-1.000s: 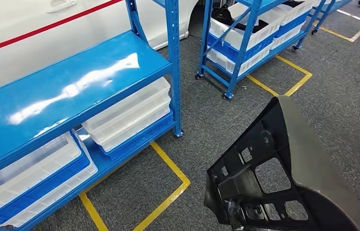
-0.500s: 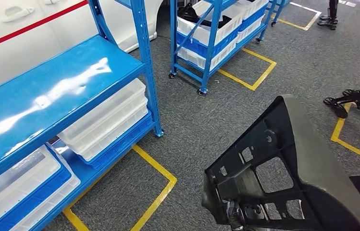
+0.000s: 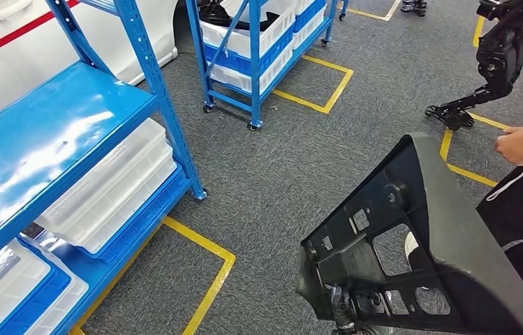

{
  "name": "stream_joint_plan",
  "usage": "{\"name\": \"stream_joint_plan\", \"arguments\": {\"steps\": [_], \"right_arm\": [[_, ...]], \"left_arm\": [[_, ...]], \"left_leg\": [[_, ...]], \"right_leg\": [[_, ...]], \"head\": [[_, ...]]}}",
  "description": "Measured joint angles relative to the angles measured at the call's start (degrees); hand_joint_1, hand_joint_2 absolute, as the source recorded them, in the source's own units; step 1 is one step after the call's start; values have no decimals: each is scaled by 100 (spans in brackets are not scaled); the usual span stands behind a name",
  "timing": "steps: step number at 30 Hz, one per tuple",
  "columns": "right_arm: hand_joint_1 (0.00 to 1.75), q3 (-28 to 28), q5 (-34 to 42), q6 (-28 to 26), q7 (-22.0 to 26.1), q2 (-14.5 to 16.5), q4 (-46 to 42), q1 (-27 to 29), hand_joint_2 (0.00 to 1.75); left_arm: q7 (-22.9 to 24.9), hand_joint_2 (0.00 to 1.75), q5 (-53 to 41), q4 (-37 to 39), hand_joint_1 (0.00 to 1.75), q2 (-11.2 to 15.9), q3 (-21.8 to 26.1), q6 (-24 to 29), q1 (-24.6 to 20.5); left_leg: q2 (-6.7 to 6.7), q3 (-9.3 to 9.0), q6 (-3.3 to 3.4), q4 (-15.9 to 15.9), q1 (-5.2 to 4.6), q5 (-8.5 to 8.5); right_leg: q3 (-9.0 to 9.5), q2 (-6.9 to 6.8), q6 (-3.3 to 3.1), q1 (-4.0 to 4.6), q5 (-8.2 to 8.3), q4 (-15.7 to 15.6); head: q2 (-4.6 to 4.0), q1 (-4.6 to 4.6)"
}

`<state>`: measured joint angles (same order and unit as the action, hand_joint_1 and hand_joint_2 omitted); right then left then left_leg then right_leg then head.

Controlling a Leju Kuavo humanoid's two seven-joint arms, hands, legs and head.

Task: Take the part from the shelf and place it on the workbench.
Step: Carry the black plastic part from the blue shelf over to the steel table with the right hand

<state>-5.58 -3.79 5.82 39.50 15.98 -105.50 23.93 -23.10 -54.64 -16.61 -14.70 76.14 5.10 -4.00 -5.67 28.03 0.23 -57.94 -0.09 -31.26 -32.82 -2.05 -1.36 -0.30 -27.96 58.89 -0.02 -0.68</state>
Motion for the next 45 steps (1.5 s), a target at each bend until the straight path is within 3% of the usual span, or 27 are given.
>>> {"name": "stream_joint_plan", "arguments": {"steps": [2, 4, 5, 6, 8, 9, 10, 12, 14, 16, 18, 20, 21, 22, 25, 27, 29, 31, 33, 34, 35, 36, 38, 40, 42, 44, 45], "right_arm": [[175, -41, -10, -70, 0, -2, 2, -41, 175], [175, -95, -6, -115, 0, -10, 8, -84, 175], [175, -113, -3, -123, 0, -15, 14, -95, 175], [175, -126, 0, -126, 0, -21, 22, -99, 175], [175, -155, 4, -145, 0, -32, 34, -106, 175], [175, -174, 9, -159, 0, -38, 38, -114, 175], [175, -194, 14, -173, 0, -45, 42, -128, 175], [175, -229, 21, -189, 0, -57, 48, -151, 175], [175, -244, 28, -205, 0, -69, 51, -154, 175], [175, -249, 44, -216, 0, -89, 54, -162, 175], [175, -262, 60, -217, 0, -108, 65, -177, 175], [175, -272, 73, -219, 0, -126, 87, -181, 175], [175, -274, 78, -221, 0, -136, 99, -179, 175], [175, -275, 80, -226, 0, -145, 107, -178, 175], [175, -286, 80, -248, 0, -160, 116, -188, 175], [175, -294, 80, -252, 0, -163, 122, -193, 175], [175, -297, 80, -261, 0, -166, 127, -188, 175], [175, -301, 81, -271, 0, -167, 131, -193, 175], [175, -316, 82, -271, 0, -167, 136, -203, 175], [175, -325, 81, -270, 0, -167, 138, -205, 175], [175, -332, 81, -270, 0, -168, 142, -204, 175], [175, -335, 80, -270, 0, -168, 144, -203, 175], [175, -345, 76, -273, 0, -168, 150, -204, 175], [175, -368, 72, -284, 0, -168, 158, -209, 175], [175, -392, 67, -305, 0, -168, 168, -216, 175], [175, -403, 64, -336, 0, -172, 176, -212, 175], [175, -404, 64, -360, 0, -177, 179, -206, 175]], "left_arm": [[-6, 0, 0, 0, 0, 16, 2, -22, 5], [-7, 0, 0, 0, 0, 36, 4, -45, 17], [-7, 0, -1, 0, 0, 44, 5, -55, 23], [-5, 0, -1, 0, 0, 51, 7, -64, 29], [0, 0, -2, 0, 0, 67, 10, -77, 35], [7, 0, -2, 0, 0, 78, 13, -82, 37], [11, 0, -4, 0, 0, 87, 16, -86, 36], [26, 0, -8, 0, 0, 103, 23, -91, 26], [43, 0, -10, 0, 0, 113, 26, -91, 7], [61, 0, -12, 0, 0, 117, 27, -90, 4], [81, 0, -16, 0, 0, 120, 28, -87, 20], [98, 0, -17, 0, 0, 122, 31, -85, 32], [102, 0, -17, 0, 0, 123, 32, -85, 31], [104, 0, -18, 0, 0, 123, 33, -84, 28], [105, 0, -20, 0, 0, 124, 34, -87, 23], [105, 0, -20, 0, 0, 125, 33, -88, 11], [105, 0, -20, 0, 0, 127, 33, -88, -11], [105, 0, -21, 0, 0, 130, 34, -88, -15], [105, 0, -22, 0, 0, 132, 35, -90, -2], [105, 0, -22, 0, 0, 132, 36, -90, 5], [105, 0, -22, 0, 0, 132, 36, -91, 11], [105, 0, -22, 0, 0, 132, 37, -92, 16], [105, 0, -21, 0, 0, 132, 38, -96, 21], [110, 0, -21, 0, 0, 134, 40, -102, 26], [117, 0, -28, 0, 0, 136, 40, -108, 21], [121, 0, -36, 0, 0, 138, 41, -110, 1], [121, 0, -38, 0, 0, 138, 43, -110, -9]], "left_leg": [[313, 245, -47, -540, 34, -341], [492, 617, -72, -1323, 46, -670], [512, 726, -78, -1536, 49, -692], [521, 743, -77, -1543, 52, -600], [610, 483, -54, -908, 64, -146], [744, 323, -36, -525, 71, 34], [869, 200, -19, -206, 77, 145], [999, 127, 11, 12, 67, 158], [882, 112, 71, 68, 69, 197], [735, 92, 152, 139, 84, 255], [578, 95, 196, 159, 72, 271], [407, 112, 202, 142, 51, 261], [325, 115, 201, 135, 45, 252], [251, 111, 195, 130, 42, 241], [75, 60, 143, 123, 21, 195], [-9, 32, 97, 117, -1, 172], [-72, 20, 45, 98, 5, 146], [115, 93, -15, -107, 31, -18], [414, 362, -49, -722, 52, -381], [482, 545, -56, -1106, 56, -554], [509, 699, -61, -1413, 59, -645], [517, 773, -62, -1538, 61, -619], [560, 618, -49, -1134, 72, -257], [793, 308, -21, -386, 92, 84], [970, 187, 11, -54, 89, 158], [892, 179, 64, -17, 81, 182], [822, 166, 103, 13, 88, 210]], "right_leg": [[-18, 123, -63, -24, 36, -28], [-41, 262, -88, -21, 52, -25], [-41, 341, -92, -19, 55, -21], [-36, 423, -93, -17, 56, -14], [-21, 591, -87, -17, 54, 8], [-24, 664, -73, -12, 55, 22], [-41, 732, -49, -11, 60, 38], [-99, 848, 29, -26, 94, 47], [-145, 901, 112, -41, 127, 40], [-245, 648, 166, -20, -17, 233], [-533, 328, 201, -16, -387, 860], [-818, 244, 228, -35, -633, 1487], [-832, 230, 234, -42, -604, 1547], [-723, 203, 232, -46, -475, 1372], [-83, -87, 168, -2, -50, 250], [44, -171, 111, 48, -21, -16], [29, -54, 62, 49, 5, -31], [27, 58, -7, 19, 37, -66], [15, 175, -61, 5, 63, -80], [1, 240, -74, 9, 68, -72], [-13, 317, -79, 12, 71, -58], [-24, 399, -80, 14, 72, -41], [-33, 573, -74, 12, 68, -1], [-49, 723, -44, 9, 62, 40], [-97, 849, 28, 0, 81, 63], [-138, 972, 115, -13, 122, 51], [-157, 940, 141, -9, 110, 69]], "head": [[-1, 1], [0, 1], [0, 1], [0, 0], [0, 0], [0, -1], [0, -1], [1, -2], [1, -1], [0, -9], [0, -16], [0, -16], [0, -16], [0, -16], [1, -16], [1, -15], [0, -14], [1, -13], [1, -13], [0, -13], [0, -13], [0, -13], [1, -12], [0, -14], [0, -13], [0, -13], [1, -14]]}}
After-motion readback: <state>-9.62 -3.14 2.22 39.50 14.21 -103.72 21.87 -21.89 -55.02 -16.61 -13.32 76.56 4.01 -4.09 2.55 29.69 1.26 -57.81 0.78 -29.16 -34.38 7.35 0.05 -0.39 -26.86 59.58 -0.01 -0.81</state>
